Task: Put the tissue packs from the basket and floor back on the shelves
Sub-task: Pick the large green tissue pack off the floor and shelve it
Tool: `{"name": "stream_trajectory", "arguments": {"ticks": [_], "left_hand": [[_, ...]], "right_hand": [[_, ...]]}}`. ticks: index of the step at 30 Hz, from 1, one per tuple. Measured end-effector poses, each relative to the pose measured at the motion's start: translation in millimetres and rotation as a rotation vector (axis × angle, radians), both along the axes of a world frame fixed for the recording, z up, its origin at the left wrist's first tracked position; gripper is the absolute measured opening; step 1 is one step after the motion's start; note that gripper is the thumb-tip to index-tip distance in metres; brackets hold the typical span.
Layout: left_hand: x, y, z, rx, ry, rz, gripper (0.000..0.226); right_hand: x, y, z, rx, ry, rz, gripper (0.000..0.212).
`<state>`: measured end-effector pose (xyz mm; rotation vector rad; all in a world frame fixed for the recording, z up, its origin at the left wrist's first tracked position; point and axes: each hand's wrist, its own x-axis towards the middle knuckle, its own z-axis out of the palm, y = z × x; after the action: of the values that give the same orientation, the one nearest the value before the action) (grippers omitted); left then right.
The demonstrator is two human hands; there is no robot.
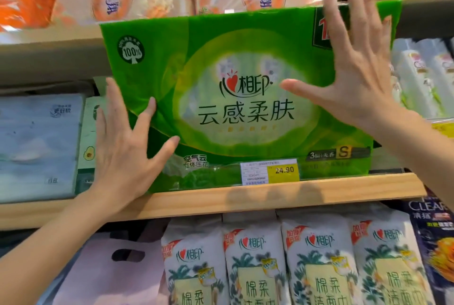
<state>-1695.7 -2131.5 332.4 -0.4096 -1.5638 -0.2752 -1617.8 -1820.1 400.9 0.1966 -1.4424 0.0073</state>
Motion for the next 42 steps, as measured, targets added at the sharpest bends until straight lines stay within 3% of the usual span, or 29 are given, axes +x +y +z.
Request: {"name": "stream_trajectory", "arguments": {"ticks": [6, 10, 14, 26, 38, 42], "left_hand": [[18.2, 12.5, 33.3, 0.031, 0.133, -0.01, 0.069], [38.8, 30.8, 81.3, -0.068, 0.309, 0.09, 0.083], [22.4, 49.3, 97.1, -0.131, 0.288, 0.208, 0.086], [3.5, 52.4, 102.9, -0.082, 0.352, 0.222, 0.084], [3.0, 53.7, 107.6, -0.101, 0.318, 0.233, 0.084], [-18.6, 53.6, 115.7, -0.155, 0.172, 0.261, 0.087]], "right_hand": [[-12.3, -13.6, 15.5, -0.047, -0.065, -0.095, 0.111], [-10.6, -11.5, 18.7, -0.051, -0.051, -0.103, 0.112], [-18.2, -7.5, 19.3, -0.031, -0.013, -0.107, 0.112], [-36.1, -9.1, 25.5, -0.091, 0.177, -0.123, 0.1], [-35.5, -9.2, 26.6, -0.096, 0.117, -0.161, 0.099], [-50.0, -3.8, 34.2, -0.039, -0.025, -0.185, 0.102]]}}
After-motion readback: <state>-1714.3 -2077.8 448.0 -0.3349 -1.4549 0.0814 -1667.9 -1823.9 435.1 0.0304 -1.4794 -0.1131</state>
